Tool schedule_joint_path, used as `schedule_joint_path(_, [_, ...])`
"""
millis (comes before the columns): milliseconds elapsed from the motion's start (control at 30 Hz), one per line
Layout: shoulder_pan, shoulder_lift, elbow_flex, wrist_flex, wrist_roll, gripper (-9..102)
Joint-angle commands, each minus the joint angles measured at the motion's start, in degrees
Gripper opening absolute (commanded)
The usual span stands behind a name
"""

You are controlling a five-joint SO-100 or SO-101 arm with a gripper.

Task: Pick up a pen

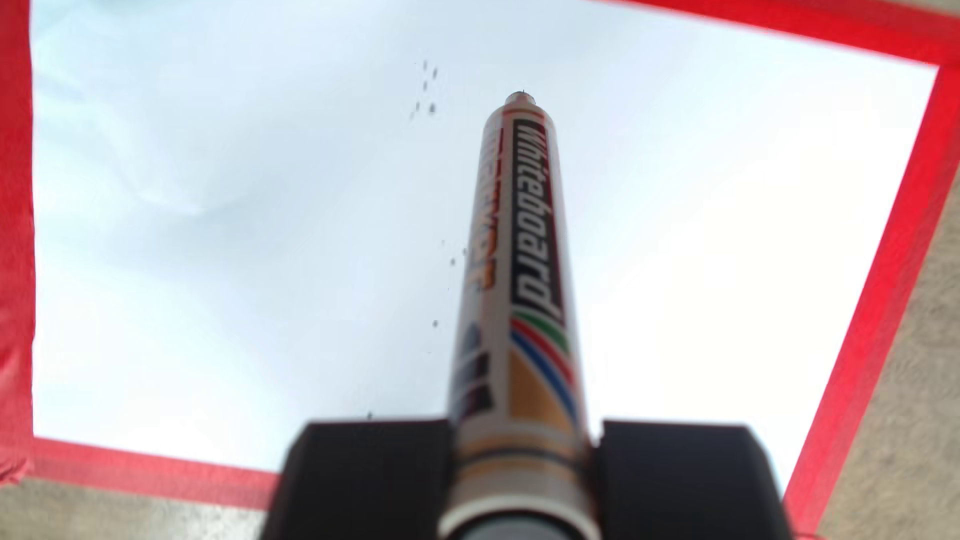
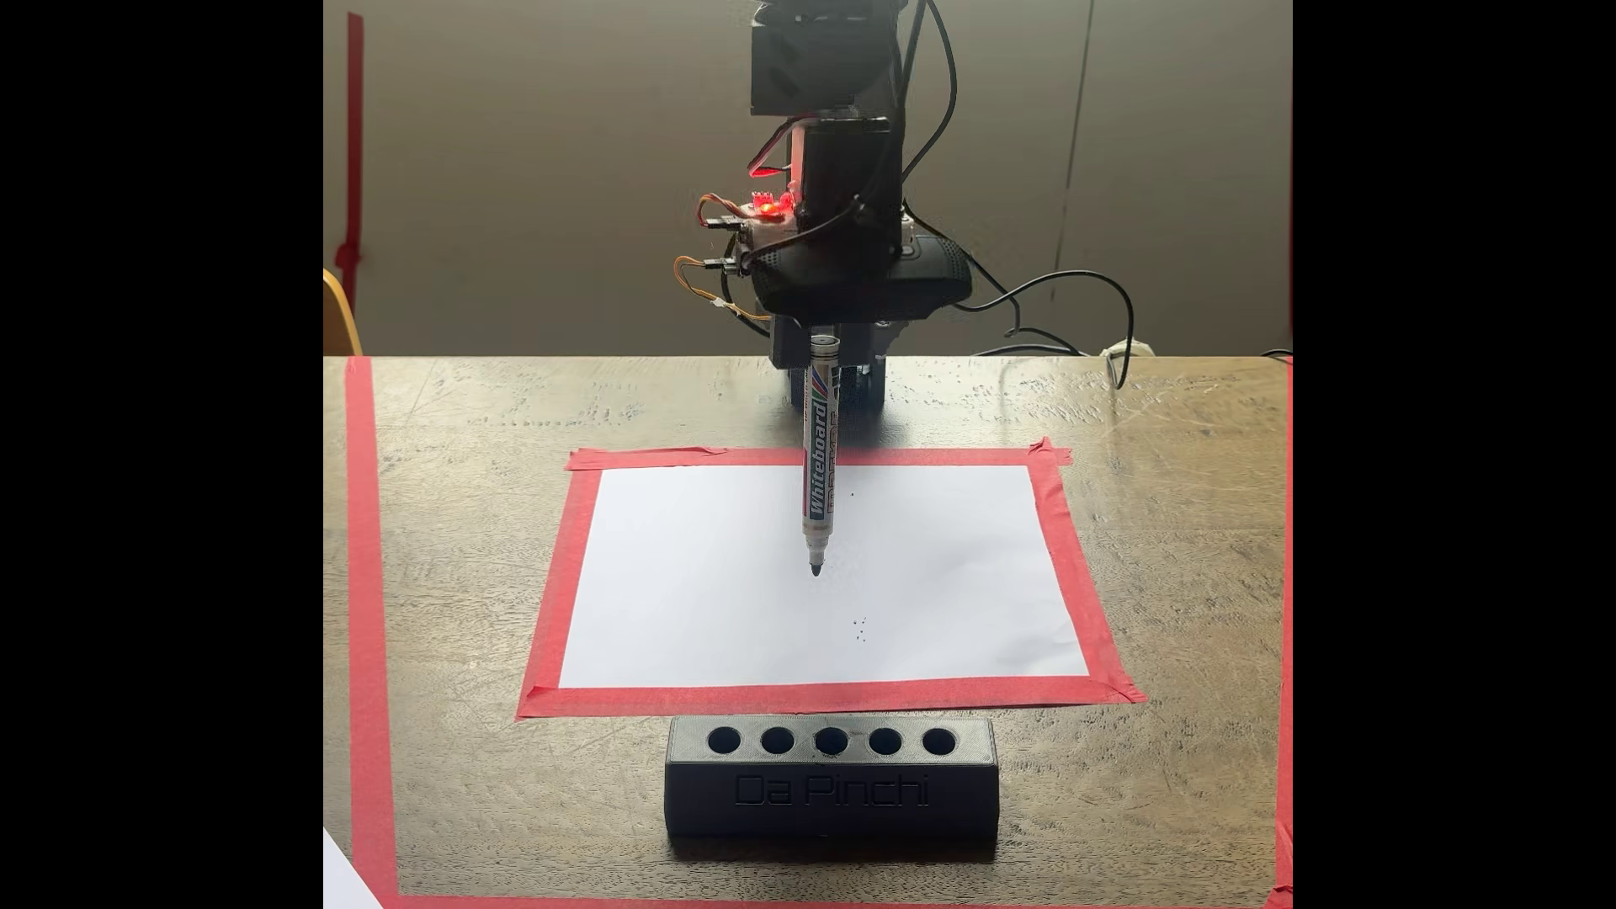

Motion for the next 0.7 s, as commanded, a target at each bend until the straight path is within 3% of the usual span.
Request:
schedule_joint_path(0, [-0.1, 6.7, 4.6, 0.2, -0.4, -1])
schedule_joint_path(667, [-0.1, 8.3, 10.4, 0.2, -0.4, -1])
